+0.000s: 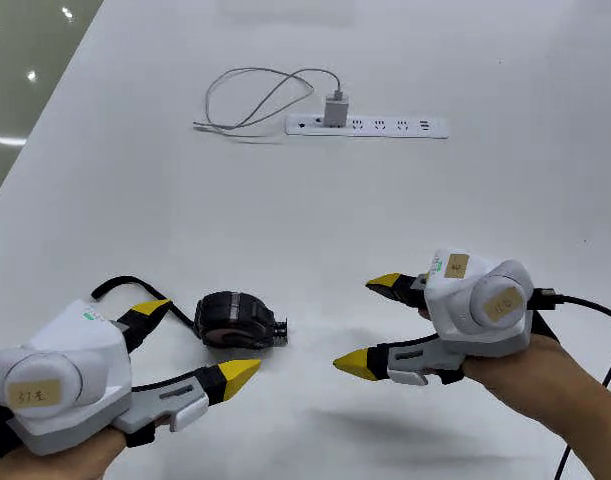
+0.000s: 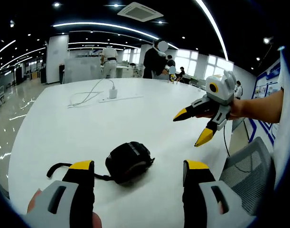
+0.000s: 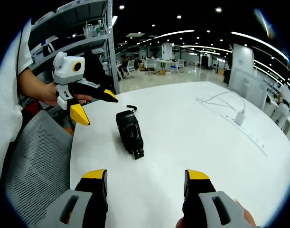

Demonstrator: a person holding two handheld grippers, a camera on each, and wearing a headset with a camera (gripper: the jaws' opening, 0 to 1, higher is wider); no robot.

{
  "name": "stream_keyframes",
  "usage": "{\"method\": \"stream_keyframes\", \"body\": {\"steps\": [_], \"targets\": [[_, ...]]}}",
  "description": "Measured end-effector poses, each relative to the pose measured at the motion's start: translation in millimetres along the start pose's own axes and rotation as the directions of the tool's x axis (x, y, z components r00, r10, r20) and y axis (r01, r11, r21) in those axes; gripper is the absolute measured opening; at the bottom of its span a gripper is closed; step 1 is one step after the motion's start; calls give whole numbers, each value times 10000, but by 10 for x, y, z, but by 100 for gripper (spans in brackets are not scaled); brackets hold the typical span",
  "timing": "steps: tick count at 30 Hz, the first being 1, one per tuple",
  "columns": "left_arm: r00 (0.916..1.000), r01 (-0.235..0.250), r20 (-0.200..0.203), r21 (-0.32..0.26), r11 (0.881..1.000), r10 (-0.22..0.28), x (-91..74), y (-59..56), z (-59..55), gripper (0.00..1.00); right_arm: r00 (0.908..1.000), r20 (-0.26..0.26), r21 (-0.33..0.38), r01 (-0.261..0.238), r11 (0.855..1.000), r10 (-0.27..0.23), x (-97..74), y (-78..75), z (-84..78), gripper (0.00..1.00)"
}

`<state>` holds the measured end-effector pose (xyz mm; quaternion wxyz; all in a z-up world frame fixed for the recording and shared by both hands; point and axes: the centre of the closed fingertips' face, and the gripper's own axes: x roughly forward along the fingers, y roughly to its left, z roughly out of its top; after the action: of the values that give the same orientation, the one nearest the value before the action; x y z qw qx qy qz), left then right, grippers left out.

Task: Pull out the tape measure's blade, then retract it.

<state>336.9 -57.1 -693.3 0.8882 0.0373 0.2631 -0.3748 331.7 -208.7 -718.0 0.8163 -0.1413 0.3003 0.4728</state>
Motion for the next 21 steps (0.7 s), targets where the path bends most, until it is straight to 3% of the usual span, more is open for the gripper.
{"method": "stream_keyframes", "body": {"steps": [12,21], "targets": [[9978,591,-311,243,9980,-584,-214,77,-84,84,9992,-24,152,411,9990,-411,-250,6,-109,75],[9964,739,-451,343,9967,-723,-362,116,-153,91,9977,92,428,668,9968,-673,-408,63,-229,83]]}}
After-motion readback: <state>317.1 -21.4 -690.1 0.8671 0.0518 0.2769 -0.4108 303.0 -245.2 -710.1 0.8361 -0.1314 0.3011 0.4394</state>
